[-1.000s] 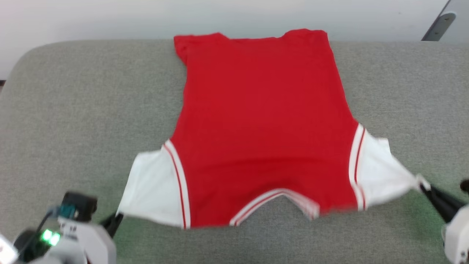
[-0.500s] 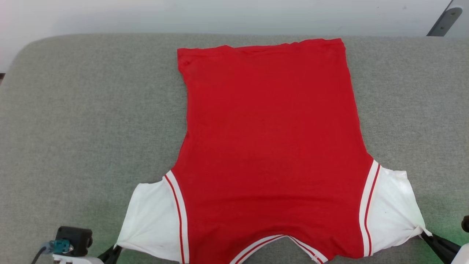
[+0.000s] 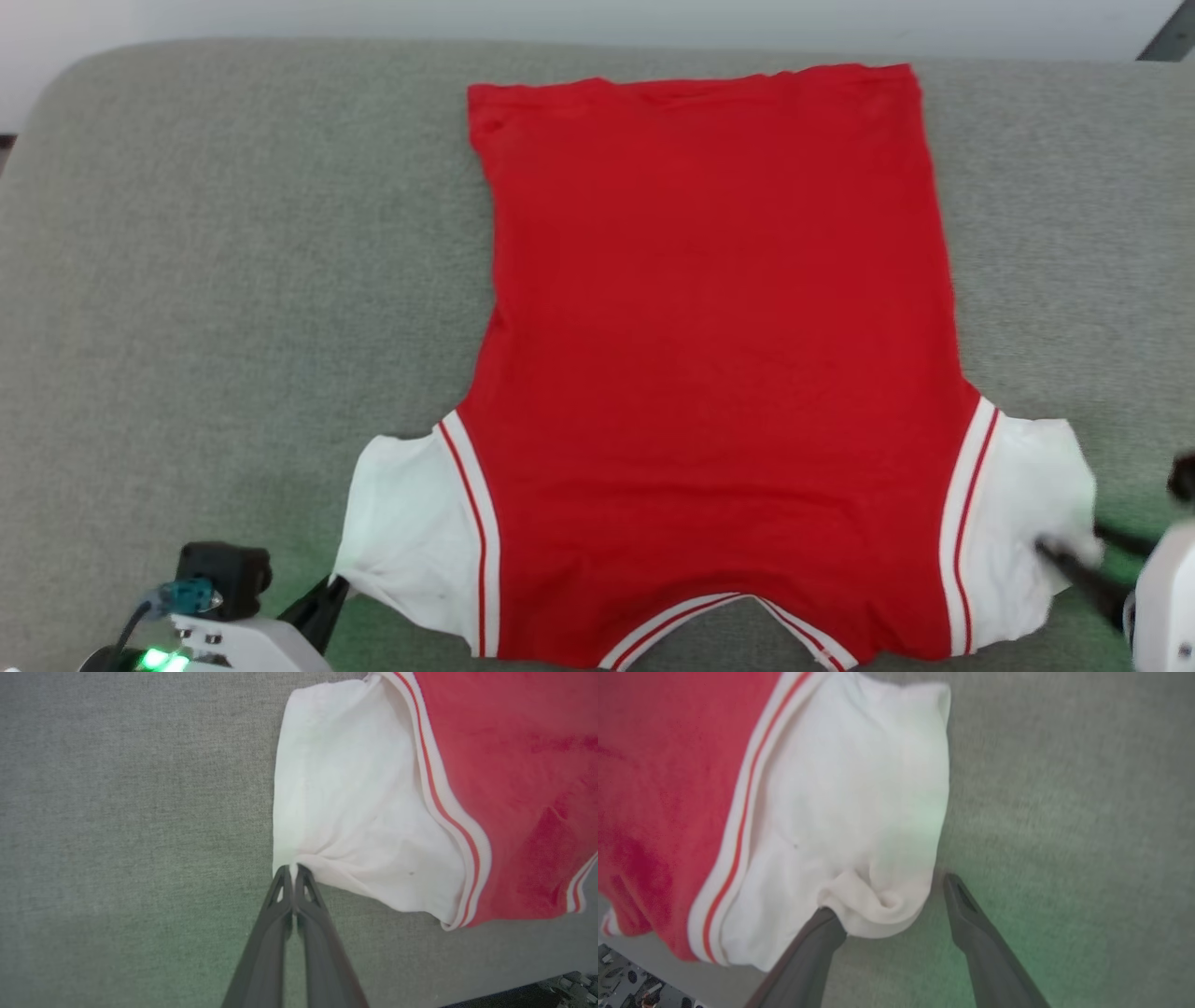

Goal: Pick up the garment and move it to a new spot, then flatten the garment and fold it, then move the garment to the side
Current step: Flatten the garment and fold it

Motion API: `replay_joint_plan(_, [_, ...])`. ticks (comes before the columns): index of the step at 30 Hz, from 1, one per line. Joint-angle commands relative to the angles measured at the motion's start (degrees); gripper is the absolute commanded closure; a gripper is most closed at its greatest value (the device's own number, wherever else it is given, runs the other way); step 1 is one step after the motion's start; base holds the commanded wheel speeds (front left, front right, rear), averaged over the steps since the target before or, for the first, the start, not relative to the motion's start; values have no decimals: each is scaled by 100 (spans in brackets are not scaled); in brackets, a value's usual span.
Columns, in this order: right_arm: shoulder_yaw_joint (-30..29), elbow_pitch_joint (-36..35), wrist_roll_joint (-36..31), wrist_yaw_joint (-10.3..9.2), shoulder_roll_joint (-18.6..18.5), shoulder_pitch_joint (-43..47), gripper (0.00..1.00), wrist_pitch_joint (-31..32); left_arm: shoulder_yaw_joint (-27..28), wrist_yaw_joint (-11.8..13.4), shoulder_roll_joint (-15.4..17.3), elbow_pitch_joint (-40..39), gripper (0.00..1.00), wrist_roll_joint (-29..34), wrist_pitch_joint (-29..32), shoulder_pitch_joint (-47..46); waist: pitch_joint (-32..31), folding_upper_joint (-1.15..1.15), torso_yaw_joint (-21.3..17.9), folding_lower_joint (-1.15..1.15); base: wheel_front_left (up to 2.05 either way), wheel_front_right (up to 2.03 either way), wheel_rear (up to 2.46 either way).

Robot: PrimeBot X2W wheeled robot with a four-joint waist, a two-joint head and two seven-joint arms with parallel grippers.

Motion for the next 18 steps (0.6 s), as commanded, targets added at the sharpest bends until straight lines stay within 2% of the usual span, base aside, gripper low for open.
replay_joint_plan(1, [-149, -193, 95, -7, 74, -214, 0, 219, -6, -6, -60, 19, 100, 70, -24, -71, 83, 0, 87, 0, 0, 0, 0])
replay_joint_plan(5, [-565, -715, 13, -8, 70, -707, 0, 572, -58, -64, -238, 44, 100, 206, -31, -213, 208, 0, 232, 0, 0, 0, 0])
replay_joint_plan(9, [-703, -826, -378, -8, 109, -1575, 0, 488, -103, -148, -449, 124, 100, 364, -40, -406, 403, 0, 393, 0, 0, 0, 0])
replay_joint_plan(13, [-531, -253, -758, -8, 248, -2730, 0, 81, -146, -250, -679, 195, 100, 525, -49, -636, 670, 0, 591, 0, 0, 0, 0])
replay_joint_plan(18, [-189, 1154, -1067, -8, 321, -4080, 0, -288, -236, -442, -1001, 351, 100, 699, 33, -961, 1038, 0, 947, 0, 0, 0, 0])
